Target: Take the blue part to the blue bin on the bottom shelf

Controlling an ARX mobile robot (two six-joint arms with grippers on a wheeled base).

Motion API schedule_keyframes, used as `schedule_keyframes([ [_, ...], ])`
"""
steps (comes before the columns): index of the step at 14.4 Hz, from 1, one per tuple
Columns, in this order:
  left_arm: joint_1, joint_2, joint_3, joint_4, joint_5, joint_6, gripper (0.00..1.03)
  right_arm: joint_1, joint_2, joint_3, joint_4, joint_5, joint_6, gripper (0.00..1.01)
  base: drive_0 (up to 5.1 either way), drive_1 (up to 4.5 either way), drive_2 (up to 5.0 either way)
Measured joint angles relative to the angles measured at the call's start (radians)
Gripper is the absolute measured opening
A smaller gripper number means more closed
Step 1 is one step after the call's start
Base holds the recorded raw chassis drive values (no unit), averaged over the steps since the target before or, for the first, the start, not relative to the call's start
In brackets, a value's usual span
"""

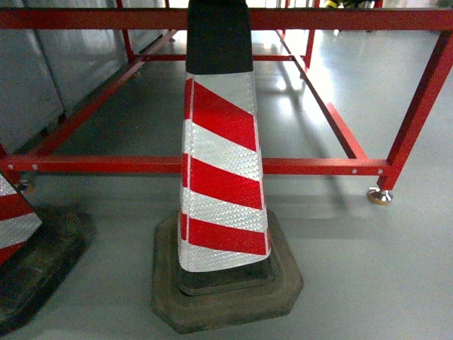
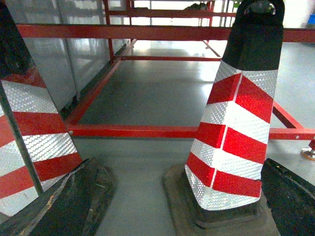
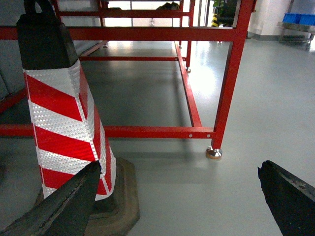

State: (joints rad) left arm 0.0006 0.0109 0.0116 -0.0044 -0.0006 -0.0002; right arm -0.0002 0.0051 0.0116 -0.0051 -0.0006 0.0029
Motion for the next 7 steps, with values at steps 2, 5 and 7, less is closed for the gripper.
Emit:
schedule_keyframes([
  [2, 0.0, 0.0, 0.0, 0.0, 0.0, 0.0, 0.98, 0.0, 0.0, 0.0, 0.0, 0.0, 0.0, 0.98, 0.0, 0.0, 0.0],
  [5, 0.0, 0.0, 0.0, 0.0, 0.0, 0.0, 0.98, 0.0, 0.0, 0.0, 0.0, 0.0, 0.0, 0.98, 0.0, 0.0, 0.0],
  [7, 0.0, 0.0, 0.0, 0.0, 0.0, 0.0, 0.98, 0.0, 0.0, 0.0, 0.0, 0.0, 0.0, 0.98, 0.0, 0.0, 0.0],
])
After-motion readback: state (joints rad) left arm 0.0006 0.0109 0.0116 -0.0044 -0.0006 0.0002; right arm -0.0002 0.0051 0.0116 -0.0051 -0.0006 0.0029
